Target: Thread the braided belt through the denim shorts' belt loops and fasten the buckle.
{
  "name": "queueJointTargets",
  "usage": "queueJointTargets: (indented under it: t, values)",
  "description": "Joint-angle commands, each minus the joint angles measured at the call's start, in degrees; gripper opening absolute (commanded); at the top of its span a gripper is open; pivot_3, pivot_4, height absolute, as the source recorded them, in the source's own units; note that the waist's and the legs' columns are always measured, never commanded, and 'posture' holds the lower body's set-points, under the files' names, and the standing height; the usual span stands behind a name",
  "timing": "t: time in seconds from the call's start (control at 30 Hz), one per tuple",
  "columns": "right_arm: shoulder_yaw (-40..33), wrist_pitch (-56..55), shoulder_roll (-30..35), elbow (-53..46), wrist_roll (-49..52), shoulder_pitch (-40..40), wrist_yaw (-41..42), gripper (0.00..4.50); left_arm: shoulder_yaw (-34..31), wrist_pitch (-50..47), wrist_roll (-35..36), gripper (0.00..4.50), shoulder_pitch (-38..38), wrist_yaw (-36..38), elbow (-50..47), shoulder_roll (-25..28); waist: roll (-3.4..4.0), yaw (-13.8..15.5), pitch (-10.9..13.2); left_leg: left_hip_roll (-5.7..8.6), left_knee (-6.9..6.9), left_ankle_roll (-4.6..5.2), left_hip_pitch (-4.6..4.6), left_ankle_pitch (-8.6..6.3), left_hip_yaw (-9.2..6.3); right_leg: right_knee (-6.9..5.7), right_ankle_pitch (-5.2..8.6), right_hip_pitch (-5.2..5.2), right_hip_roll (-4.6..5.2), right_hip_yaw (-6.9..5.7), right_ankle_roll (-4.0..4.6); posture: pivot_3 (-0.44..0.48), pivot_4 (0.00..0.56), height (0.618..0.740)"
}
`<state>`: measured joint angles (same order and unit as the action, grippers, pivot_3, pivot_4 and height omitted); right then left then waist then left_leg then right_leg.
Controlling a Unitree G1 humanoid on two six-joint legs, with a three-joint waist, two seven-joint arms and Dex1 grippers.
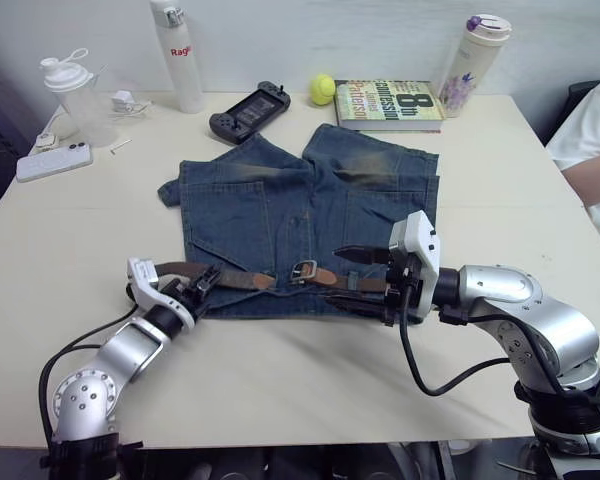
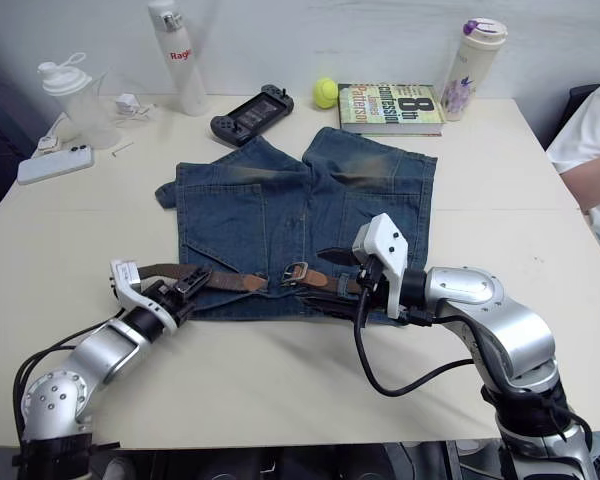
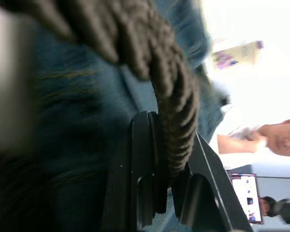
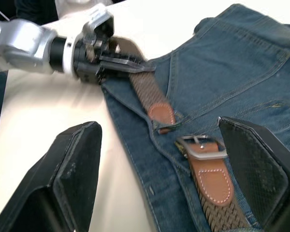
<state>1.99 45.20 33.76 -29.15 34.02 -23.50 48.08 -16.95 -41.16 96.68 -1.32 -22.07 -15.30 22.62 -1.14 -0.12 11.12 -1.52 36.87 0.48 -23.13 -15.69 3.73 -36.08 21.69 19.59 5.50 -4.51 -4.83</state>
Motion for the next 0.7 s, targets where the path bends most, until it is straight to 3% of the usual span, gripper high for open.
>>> queueJointTargets:
  t: [0.03, 0.13, 0.3, 0.7]
  values:
    - [0.28, -0.86, 0.87, -1.65, 0.58, -0.76, 0.18, 4.09, -1.41, 1.19, 6.77, 0.00, 0.59, -5.79, -7.81, 1.45, 0.00, 0.02, 0.00, 0.00, 0.00, 0.00, -0.01, 0.00, -0.01, 0.00, 0.00, 0.00, 0.00, -0.01, 0.00, 0.000, 0.150, 0.740]
    - [1.37, -1.69, 0.73, -1.38, -0.18, -0.65, 0.32, 4.09, -0.49, 4.24, 10.90, 0.00, -1.24, -13.10, -11.83, 2.07, 0.00, 0.10, 0.00, 0.00, 0.04, 0.00, 0.00, 0.00, -0.04, -0.01, -0.01, -0.03, 0.01, -0.01, 0.00, 0.000, 0.150, 0.740]
    - [1.96, -2.32, 0.38, -1.07, -0.39, -0.87, 0.07, 4.09, 1.38, 7.96, 10.55, 0.00, -3.72, -22.22, -14.18, 3.11, 0.00, 0.10, 0.00, 0.02, 0.08, 0.01, 0.00, 0.00, -0.03, 0.02, -0.06, -0.08, 0.01, -0.01, -0.04, 0.000, 0.150, 0.740]
    - [1.23, -2.25, 0.28, -1.06, 0.66, -0.97, -0.13, 4.09, 2.59, 9.01, 5.01, 0.00, -1.49, -25.31, -14.34, 5.31, 0.01, 0.17, 0.00, 0.01, 0.10, 0.01, -0.01, 0.01, -0.01, 0.05, -0.06, -0.07, -0.05, 0.01, -0.04, 0.000, 0.150, 0.740]
